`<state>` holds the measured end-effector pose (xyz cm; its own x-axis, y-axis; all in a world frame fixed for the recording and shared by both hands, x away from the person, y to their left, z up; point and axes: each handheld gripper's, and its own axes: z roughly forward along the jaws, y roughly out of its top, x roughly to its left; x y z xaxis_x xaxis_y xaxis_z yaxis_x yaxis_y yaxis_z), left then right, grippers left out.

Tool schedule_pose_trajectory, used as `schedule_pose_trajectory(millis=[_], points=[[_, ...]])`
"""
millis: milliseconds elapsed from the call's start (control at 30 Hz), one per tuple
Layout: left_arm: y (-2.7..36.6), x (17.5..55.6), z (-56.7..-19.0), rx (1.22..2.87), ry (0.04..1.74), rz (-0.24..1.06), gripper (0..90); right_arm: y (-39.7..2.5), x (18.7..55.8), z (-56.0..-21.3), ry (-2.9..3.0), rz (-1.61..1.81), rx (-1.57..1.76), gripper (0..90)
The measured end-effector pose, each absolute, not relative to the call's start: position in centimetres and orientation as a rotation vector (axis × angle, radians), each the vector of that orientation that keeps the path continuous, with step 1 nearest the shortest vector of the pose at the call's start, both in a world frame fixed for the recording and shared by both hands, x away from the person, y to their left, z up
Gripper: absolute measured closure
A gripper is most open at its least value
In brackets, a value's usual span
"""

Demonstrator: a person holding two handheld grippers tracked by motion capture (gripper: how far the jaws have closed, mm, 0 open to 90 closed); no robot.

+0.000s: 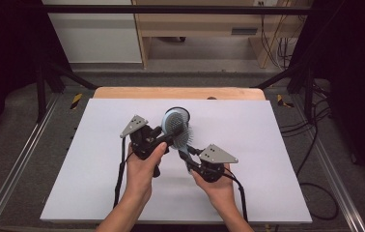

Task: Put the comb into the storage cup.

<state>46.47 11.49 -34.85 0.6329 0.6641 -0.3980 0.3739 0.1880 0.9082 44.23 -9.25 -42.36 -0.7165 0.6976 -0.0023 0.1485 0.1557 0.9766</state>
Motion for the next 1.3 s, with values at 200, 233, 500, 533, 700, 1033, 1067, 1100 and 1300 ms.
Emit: schedule_pose_trajectory(millis=[200, 233, 500, 533, 700, 1033, 1067, 1100, 1300], points=[[11.6, 46.5, -34.9, 1.431, 0.938, 0.245, 53.4, -9.2, 44.3, -42.4, 1.995, 1.596, 0.798, 67.6], [11.6, 46.5, -34.9, 1.43, 0.937, 0.241, 53.4, -9.2, 44.3, -42.4, 2.0, 1.601, 0.798, 64.3], [11.9, 46.6, -34.5, 1.44, 0.93, 0.288, 53.2, -9.3, 44.2, -42.3, 2.012, 1.591, 0.818, 33.7], [12.0, 46.6, -34.4, 1.441, 0.927, 0.3, 53.2, -9.4, 44.2, -42.3, 2.016, 1.588, 0.822, 31.2], [12.9, 46.8, -33.7, 1.453, 0.895, 0.364, 53.0, -10.2, 44.5, -42.3, 2.036, 1.554, 0.825, 19.0], [14.2, 47.5, -31.2, 1.467, 0.839, 0.471, 52.7, -13.4, 45.1, -43.3, 2.043, 1.45, 0.95, 11.6], [14.3, 47.8, -30.7, 1.472, 0.83, 0.49, 52.6, -13.9, 44.9, -43.3, 2.036, 1.449, 0.96, 11.9], [14.4, 47.9, -30.5, 1.475, 0.827, 0.498, 52.6, -14.5, 44.8, -43.3, 2.029, 1.446, 0.968, 12.1], [14.4, 48.6, -29.2, 1.498, 0.798, 0.55, 52.4, -19.0, 43.7, -43.1, 1.867, 1.415, 1.034, 11.5]])
